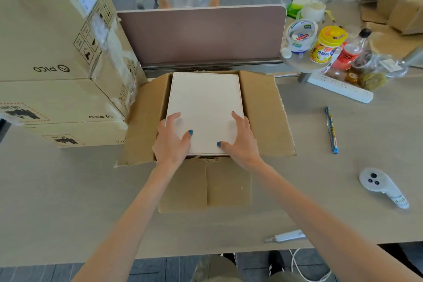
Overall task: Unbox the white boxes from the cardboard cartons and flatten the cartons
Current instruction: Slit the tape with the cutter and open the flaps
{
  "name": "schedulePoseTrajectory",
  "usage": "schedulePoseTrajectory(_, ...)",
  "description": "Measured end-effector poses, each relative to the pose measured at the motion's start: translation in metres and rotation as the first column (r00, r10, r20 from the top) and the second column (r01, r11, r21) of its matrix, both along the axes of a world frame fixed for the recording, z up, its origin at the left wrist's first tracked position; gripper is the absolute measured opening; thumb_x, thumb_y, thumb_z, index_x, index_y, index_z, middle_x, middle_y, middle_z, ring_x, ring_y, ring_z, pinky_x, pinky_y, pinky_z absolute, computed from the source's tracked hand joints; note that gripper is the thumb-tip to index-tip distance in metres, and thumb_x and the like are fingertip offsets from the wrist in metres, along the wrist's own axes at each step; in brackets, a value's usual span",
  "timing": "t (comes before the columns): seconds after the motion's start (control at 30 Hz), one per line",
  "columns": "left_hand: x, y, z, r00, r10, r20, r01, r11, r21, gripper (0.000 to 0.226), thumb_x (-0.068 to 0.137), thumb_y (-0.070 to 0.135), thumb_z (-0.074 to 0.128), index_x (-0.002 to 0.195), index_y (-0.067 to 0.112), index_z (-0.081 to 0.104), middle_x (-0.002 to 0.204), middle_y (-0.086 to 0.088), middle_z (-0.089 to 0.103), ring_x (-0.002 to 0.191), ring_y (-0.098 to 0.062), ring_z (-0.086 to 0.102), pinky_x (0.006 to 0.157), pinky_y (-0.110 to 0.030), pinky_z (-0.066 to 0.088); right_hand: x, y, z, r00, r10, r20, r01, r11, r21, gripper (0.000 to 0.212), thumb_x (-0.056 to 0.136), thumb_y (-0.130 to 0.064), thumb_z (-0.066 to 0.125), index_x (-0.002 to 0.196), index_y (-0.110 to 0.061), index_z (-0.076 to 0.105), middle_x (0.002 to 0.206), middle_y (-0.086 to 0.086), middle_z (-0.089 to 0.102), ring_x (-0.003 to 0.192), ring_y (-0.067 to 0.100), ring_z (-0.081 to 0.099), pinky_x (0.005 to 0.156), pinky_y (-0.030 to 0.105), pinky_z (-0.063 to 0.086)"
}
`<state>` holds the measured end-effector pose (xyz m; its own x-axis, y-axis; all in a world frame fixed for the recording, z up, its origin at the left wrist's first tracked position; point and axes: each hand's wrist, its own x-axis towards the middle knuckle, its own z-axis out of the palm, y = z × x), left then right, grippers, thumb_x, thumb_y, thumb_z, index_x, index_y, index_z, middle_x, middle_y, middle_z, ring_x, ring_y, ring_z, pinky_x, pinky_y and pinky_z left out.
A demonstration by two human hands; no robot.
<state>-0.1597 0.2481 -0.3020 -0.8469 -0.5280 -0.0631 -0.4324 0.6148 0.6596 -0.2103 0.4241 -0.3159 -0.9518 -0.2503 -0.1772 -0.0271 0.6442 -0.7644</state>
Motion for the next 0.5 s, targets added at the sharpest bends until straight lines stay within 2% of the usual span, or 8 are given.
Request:
schedulePoseTrajectory(0.17,0.002,0.0,0.011,0.998,0.012,-0.069,-0.011,1.0,0.01,0.041,0.092,0.027,0.065,0.13,0.034,0.052,0.142,0.006,0.047,0.123,-0.016,0.05,0.096,-0.033,0.037,0.001,0.005,0.012,0.998,0.042,0.043,-0.039,0.997,-0.063,0.085,0.08,-0.025,0.072,0.148,-0.031,0.021,0.157,0.005,0.012,0.142,0.025,0.024,0.11,0.047,0.032)
schedulePoseTrajectory(0.33,0.006,0.007,0.031,0.995,0.036,-0.098,-0.033,0.999,0.028,0.039,0.091,0.028,0.065,0.126,0.038,0.054,0.138,0.013,0.048,0.127,-0.01,0.045,0.095,-0.034,0.036,0.003,0.012,0.034,0.998,0.049,0.038,-0.044,0.993,-0.112,0.082,0.082,-0.021,0.07,0.148,-0.032,0.022,0.159,0.004,0.007,0.144,0.024,0.018,0.11,0.041,0.027)
schedulePoseTrajectory(0.5,0.011,0.024,0.064,0.989,0.053,-0.141,-0.052,0.999,0.011,0.039,0.091,0.026,0.065,0.126,0.04,0.054,0.137,0.012,0.046,0.125,-0.007,0.043,0.09,-0.03,0.032,0.004,0.031,0.067,0.999,0.033,-0.021,-0.036,0.985,-0.168,0.079,0.082,-0.023,0.072,0.147,-0.033,0.027,0.159,-0.003,0.013,0.143,0.017,0.021,0.106,0.033,0.027)
